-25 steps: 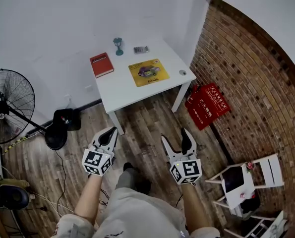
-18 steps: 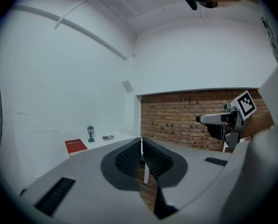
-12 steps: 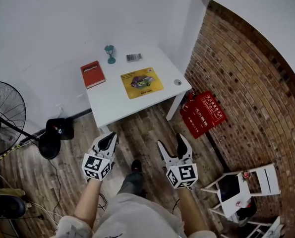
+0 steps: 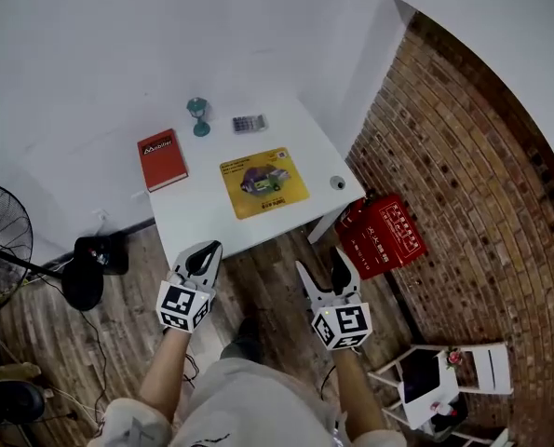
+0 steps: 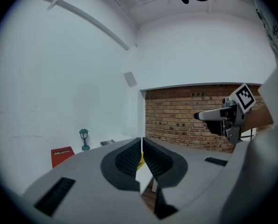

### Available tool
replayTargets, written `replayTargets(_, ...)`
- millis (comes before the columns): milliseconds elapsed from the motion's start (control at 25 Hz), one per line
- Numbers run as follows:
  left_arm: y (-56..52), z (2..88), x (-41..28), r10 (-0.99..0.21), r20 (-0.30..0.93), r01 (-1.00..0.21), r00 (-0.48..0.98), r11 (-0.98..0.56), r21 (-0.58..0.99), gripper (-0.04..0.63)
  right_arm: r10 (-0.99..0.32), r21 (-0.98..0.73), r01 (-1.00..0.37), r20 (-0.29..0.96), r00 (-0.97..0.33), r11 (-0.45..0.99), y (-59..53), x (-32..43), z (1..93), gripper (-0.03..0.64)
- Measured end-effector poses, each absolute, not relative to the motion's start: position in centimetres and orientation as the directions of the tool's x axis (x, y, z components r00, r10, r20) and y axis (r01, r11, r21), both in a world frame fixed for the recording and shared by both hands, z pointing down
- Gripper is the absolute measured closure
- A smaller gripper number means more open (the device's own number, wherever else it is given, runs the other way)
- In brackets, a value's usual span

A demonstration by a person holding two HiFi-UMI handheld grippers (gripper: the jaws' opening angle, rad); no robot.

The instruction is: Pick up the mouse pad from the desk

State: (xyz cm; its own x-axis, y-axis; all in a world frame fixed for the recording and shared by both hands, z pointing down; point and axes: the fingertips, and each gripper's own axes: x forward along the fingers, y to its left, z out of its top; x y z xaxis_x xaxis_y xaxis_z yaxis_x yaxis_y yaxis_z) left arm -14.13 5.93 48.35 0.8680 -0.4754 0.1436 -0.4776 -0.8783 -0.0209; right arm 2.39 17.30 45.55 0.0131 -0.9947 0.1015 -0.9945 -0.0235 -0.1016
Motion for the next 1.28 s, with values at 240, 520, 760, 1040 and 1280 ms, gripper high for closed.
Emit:
replayTargets(240, 0.4, 48.7, -11.6, -0.480, 0.159, -0.485, 0.863, -0.875, -0.005, 0.566, -0.993, -0.132, -0.991, 0.121, 0.008, -0.024, 11.8, 5.3, 46.2, 0.298)
replayTargets(520, -4.5, 49.5, -9.8, -0.528, 0.185, -0.538, 0.829, -0.843, 0.005, 0.566, -0.990, -0.135, -0.991, 0.132, -0.042, 0.024, 5.1, 8.8, 46.5, 0.301)
replayTargets(760, -10.8, 50.0, -6.3, -0.619, 0.180, -0.630, 0.764, -0.777, 0.002, 0.566, -0.983, -0.139, -0.983, 0.118, -0.140, 0.123, -3.3, 13.5, 46.9, 0.301)
replayTargets(1040, -17.8, 48.9, -1.9, -0.734, 0.185, -0.746, 0.653, -0.666, -0.006, 0.566, -0.945, -0.139, -0.950, 0.131, -0.298, 0.280, -14.2, 18.2, 46.1, 0.304)
replayTargets(1280, -21.5, 48.3, -0.5, -0.807, 0.192, -0.823, 0.558, -0.568, 0.004, 0.566, -0.907, -0.137, -0.914, 0.136, -0.400, 0.382, -20.5, 20.2, 45.9, 0.327)
